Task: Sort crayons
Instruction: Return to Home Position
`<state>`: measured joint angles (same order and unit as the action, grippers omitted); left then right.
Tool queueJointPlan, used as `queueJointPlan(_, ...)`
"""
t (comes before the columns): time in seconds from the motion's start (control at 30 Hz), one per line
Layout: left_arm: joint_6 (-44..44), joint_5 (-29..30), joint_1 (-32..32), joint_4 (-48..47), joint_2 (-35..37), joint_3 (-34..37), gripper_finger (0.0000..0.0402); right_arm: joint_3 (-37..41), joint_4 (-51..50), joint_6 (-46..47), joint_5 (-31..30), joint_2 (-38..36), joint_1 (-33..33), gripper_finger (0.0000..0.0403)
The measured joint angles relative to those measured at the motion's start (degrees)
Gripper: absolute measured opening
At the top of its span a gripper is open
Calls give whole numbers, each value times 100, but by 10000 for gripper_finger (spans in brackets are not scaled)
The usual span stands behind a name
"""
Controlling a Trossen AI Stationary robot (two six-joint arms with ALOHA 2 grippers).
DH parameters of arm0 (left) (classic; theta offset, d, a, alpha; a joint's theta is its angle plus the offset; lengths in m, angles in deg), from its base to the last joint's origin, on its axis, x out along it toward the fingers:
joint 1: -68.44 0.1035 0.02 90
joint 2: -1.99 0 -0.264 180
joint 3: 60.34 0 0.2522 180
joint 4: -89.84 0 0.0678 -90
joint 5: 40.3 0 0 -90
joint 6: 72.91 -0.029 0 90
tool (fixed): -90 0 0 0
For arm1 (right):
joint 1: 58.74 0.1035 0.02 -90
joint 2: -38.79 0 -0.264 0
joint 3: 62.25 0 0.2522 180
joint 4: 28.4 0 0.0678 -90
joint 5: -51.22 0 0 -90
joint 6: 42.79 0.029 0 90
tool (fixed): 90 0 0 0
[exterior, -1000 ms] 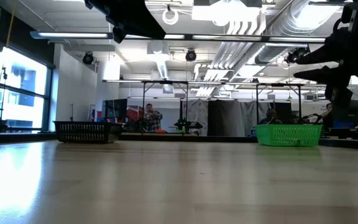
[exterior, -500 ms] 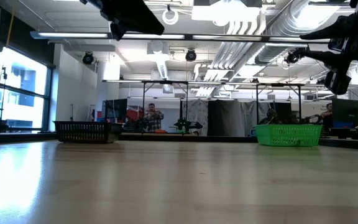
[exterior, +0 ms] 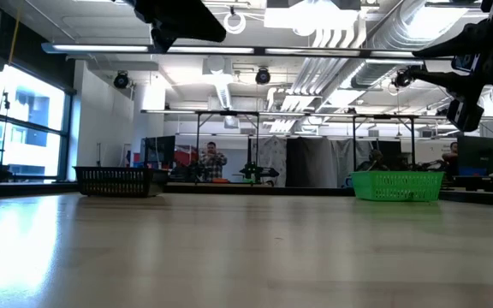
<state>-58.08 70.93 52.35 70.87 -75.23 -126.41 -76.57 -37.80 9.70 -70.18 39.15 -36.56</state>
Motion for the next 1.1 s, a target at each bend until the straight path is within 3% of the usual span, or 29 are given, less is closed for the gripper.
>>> queueJointPlan(0.37,-153,-842,-136,1357,-1267,-2,10,0,0,0,7,0,0,110)
queueJointPlan(0.6,217,-609,-240,472,-1421,10,10,2,0,0,11,2,0,110)
queueJointPlan(0.67,91,-410,-263,530,-1227,251,10,2,0,0,11,4,0,110)
queueJointPlan(0.73,-494,-439,-262,1179,-964,619,10,2,-1,0,11,4,-1,110)
queueJointPlan(0.9,-1652,-1267,-209,3032,-158,1984,10,2,-3,0,12,68,0,110)
queueJointPlan(0.97,-1842,-1334,-189,3662,137,2457,10,2,-28,0,15,77,0,110)
queueJointPlan(1.1,-2061,-455,-67,3855,907,3228,10,2,-27,0,15,81,0,110)
